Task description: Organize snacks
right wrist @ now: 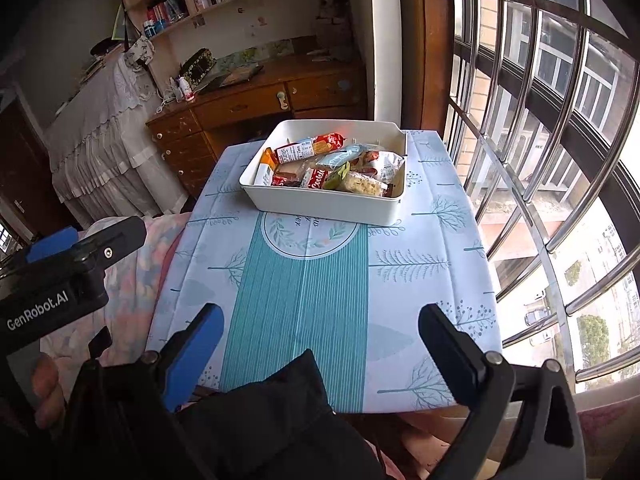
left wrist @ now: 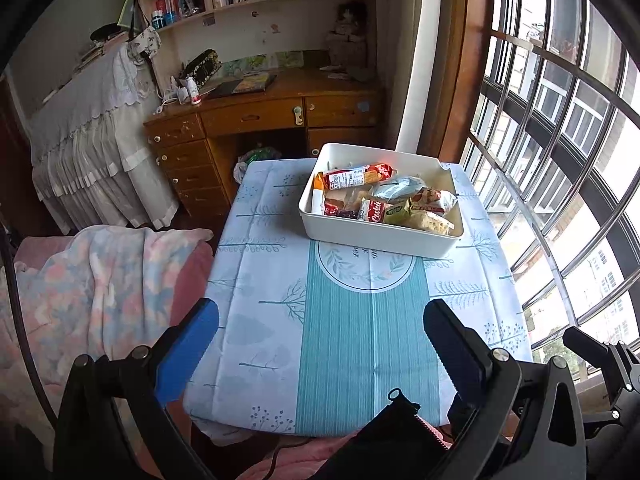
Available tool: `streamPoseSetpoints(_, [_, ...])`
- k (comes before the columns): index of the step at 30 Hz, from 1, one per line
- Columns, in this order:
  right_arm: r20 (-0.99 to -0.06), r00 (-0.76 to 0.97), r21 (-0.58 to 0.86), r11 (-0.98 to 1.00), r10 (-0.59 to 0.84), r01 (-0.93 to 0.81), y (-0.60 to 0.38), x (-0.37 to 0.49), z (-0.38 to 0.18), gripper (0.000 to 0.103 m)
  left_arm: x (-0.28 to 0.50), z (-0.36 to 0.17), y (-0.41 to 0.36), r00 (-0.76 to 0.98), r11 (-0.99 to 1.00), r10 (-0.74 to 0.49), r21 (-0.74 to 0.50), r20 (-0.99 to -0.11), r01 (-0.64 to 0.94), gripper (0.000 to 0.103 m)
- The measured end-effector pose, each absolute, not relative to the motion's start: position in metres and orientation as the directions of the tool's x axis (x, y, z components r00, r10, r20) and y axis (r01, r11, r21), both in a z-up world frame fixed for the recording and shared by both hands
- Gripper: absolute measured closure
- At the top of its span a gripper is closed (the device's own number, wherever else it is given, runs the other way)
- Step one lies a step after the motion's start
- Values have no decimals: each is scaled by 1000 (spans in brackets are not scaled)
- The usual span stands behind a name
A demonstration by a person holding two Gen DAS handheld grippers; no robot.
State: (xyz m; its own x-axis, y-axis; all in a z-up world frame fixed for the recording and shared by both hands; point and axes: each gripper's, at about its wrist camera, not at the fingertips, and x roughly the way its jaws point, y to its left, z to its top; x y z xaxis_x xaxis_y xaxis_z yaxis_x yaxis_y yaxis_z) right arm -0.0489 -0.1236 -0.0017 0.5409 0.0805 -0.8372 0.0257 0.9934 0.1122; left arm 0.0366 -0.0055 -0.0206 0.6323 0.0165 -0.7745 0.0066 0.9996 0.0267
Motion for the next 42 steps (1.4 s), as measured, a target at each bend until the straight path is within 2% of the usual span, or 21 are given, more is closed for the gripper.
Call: streamPoseSetpoints(42, [-844,530,119,993,87,25,-132,-44,-6,4,38,-21,-12,623,999,19,32,-782,11,1])
